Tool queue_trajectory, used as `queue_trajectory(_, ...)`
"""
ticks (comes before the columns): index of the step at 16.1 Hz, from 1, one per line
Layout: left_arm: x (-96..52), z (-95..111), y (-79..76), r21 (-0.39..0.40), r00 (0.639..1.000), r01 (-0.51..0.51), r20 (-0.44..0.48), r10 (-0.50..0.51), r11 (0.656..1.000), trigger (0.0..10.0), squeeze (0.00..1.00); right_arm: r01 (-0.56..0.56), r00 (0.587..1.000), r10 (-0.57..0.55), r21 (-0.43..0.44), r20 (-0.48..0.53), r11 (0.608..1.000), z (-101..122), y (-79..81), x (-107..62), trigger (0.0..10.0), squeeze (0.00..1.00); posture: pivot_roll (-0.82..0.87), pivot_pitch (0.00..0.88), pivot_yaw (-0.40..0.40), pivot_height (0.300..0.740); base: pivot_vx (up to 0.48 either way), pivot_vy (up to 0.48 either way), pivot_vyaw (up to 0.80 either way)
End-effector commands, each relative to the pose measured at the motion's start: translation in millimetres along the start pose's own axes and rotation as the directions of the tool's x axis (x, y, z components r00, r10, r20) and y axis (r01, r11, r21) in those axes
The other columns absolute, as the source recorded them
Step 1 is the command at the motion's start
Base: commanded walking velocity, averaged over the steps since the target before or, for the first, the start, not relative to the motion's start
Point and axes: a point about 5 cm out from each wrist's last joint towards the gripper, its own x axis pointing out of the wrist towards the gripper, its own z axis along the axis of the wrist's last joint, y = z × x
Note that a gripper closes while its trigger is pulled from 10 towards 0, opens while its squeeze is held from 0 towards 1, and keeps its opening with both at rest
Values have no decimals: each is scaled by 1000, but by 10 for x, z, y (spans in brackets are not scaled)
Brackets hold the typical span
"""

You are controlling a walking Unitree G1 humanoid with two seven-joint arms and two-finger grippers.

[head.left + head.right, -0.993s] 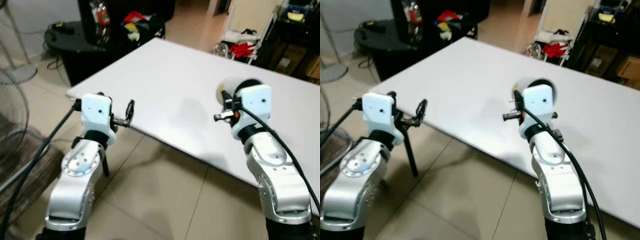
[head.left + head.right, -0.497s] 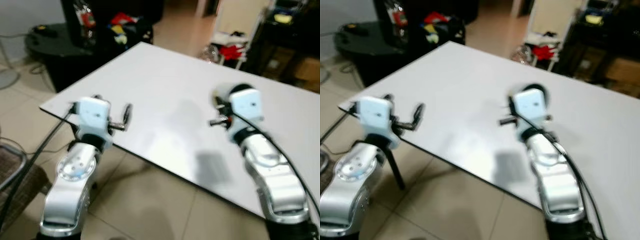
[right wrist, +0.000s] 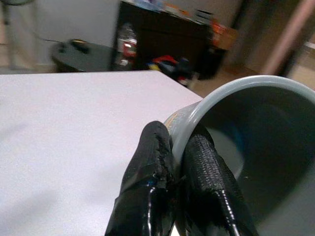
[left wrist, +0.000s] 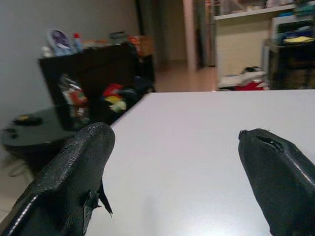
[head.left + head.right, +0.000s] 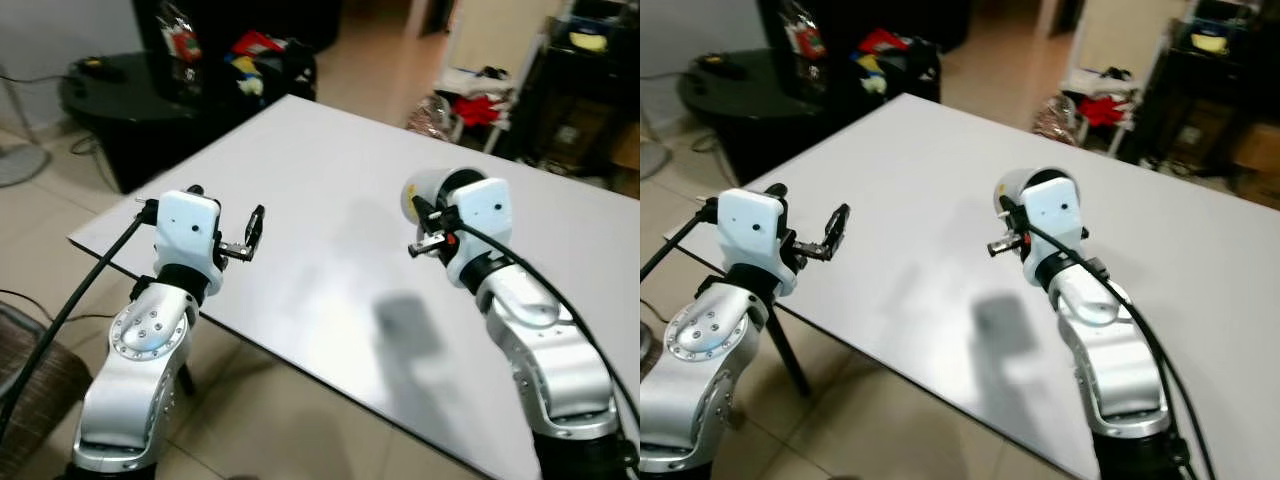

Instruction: Setting the table

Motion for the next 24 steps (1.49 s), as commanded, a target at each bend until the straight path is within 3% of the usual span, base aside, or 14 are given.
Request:
queue_trajectory(1,19,17,58,13,1000,-14,1,14,1000,10000,0,-82,997,82,-6,14,997,66,95,56,10000,0,136,0,-38,740,349,0,0)
queue_trajectory(6,67,50,64,32,1000,-4,9,3,999,10000,0,-114,992,111,-60,-57,992,14,-11,229,10000,0,154,0,-46,740,340,0,0)
queue_trajectory(8,73,54,72,38,1000,-1,9,0,999,10000,0,-159,986,153,-87,-71,983,18,-17,276,10000,0,156,0,-48,740,336,0,0)
queue_trajectory(10,97,67,83,48,1000,14,11,-15,999,10000,0,-276,958,264,-106,-112,955,18,-31,353,10000,0,152,0,-41,740,330,0,0)
queue_trajectory(12,118,76,73,75,998,62,0,-62,995,10000,0,-364,927,343,-150,-149,919,43,-76,421,10000,0,146,0,-32,740,135,0,0)
queue_trajectory(14,146,65,96,147,992,127,-39,-123,981,10000,0,-483,866,437,-186,-241,855,19,-163,530,10000,0,151,0,-33,740,0,0,0)
queue_trajectory(16,133,68,125,164,980,193,-70,-184,967,10000,0,-545,825,477,-208,-303,812,-25,-186,597,10000,0,154,0,-34,740,0,0,0)
queue_trajectory(18,76,3,115,189,930,360,-155,-334,914,10000,0,-653,743,547,-242,-385,717,-62,-183,692,10000,0,159,0,-27,740,0,0,0)
queue_trajectory(19,53,-42,95,190,902,420,-193,-385,888,10000,0,-680,719,558,-253,-415,688,-80,-191,728,10000,0,159,0,-27,740,0,0,0)
queue_trajectory(21,17,-76,53,175,858,499,-233,-457,848,10000,0,-708,690,565,-261,-452,657,-99,-198,815,10000,0,159,0,-26,740,0,0,0)
queue_trajectory(22,7,-77,43,169,845,521,-238,-478,837,10000,0,-719,677,574,-249,-461,649,-102,-189,850,10000,0,160,0,-26,740,0,0,0)
queue_trajectory(24,-20,-84,34,153,830,543,-247,-500,826,10000,0,-767,621,601,-233,-503,597,-158,-108,913,10000,0,175,0,-36,740,0,0,0)
